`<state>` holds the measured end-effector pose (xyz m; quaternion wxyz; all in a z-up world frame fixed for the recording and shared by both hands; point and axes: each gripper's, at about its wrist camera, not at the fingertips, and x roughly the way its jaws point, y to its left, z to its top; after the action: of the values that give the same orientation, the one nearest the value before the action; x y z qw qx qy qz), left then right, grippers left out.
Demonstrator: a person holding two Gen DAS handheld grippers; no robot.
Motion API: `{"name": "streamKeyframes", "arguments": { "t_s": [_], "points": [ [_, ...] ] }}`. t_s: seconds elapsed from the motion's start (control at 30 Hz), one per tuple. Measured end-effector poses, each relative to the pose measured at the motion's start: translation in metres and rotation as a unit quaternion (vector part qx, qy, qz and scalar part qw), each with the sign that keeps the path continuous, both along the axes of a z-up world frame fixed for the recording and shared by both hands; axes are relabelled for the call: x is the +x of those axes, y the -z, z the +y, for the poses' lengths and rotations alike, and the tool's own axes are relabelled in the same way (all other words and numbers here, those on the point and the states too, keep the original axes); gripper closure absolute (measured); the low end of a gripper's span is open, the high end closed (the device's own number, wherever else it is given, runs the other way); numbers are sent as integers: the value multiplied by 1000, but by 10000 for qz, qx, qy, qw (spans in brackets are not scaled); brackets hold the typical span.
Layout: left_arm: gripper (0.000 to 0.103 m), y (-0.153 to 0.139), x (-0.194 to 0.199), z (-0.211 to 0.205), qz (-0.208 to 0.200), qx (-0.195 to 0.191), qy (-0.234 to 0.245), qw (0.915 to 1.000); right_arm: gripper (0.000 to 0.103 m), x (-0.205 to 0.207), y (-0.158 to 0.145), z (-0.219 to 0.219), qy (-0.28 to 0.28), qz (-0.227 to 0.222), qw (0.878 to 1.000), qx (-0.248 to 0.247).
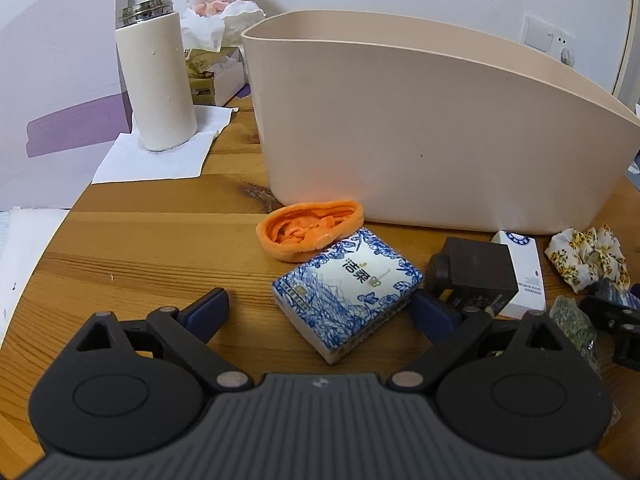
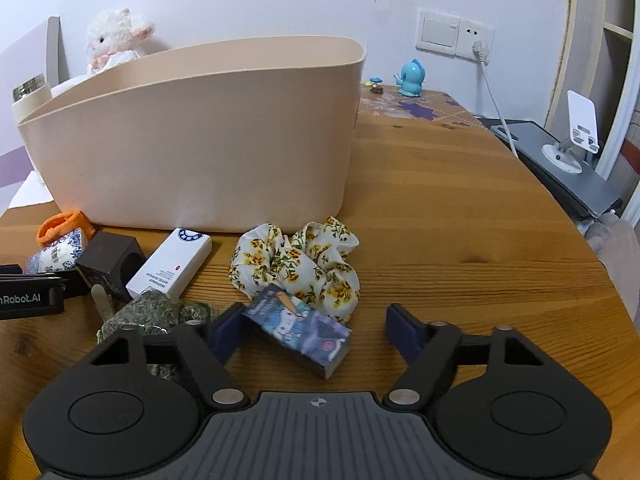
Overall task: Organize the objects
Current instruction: 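Grasp the blue-and-white tissue pack with the left tool while the right tool grasps the cartoon box, then carry the tissue pack with the left tool while the right tool carries the cartoon box into the basket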
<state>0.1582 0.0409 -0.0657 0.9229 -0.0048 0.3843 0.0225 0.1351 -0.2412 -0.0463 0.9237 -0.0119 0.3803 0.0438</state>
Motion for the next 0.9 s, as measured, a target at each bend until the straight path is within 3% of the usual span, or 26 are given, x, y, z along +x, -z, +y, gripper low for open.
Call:
{"name": "streamKeyframes", "arguments": {
  "t_s": [0.2, 0.33, 0.4, 0.63, 0.9],
  "points": [
    [10, -6, 0, 0, -19, -175, -38, 9998, 55, -2, -2, -8, 59, -15, 10000, 36],
    [11, -6, 3, -3, -80, -85, -55, 9999, 55, -5, -2, -10, 26, -7, 10000, 63],
    [23, -4, 5, -2, -20, -112, -34, 9999, 55, -7, -2, -10, 2, 5, 10000, 67],
    [53, -6, -2, -1, -105, -44, 13, 9999, 56, -13, -4, -16, -8, 63, 9999, 133],
    [55, -7, -16, -5, -115, -58, 128, 9998, 56, -25, -12, -20, -42, 34, 9998, 203]
  ]
}}
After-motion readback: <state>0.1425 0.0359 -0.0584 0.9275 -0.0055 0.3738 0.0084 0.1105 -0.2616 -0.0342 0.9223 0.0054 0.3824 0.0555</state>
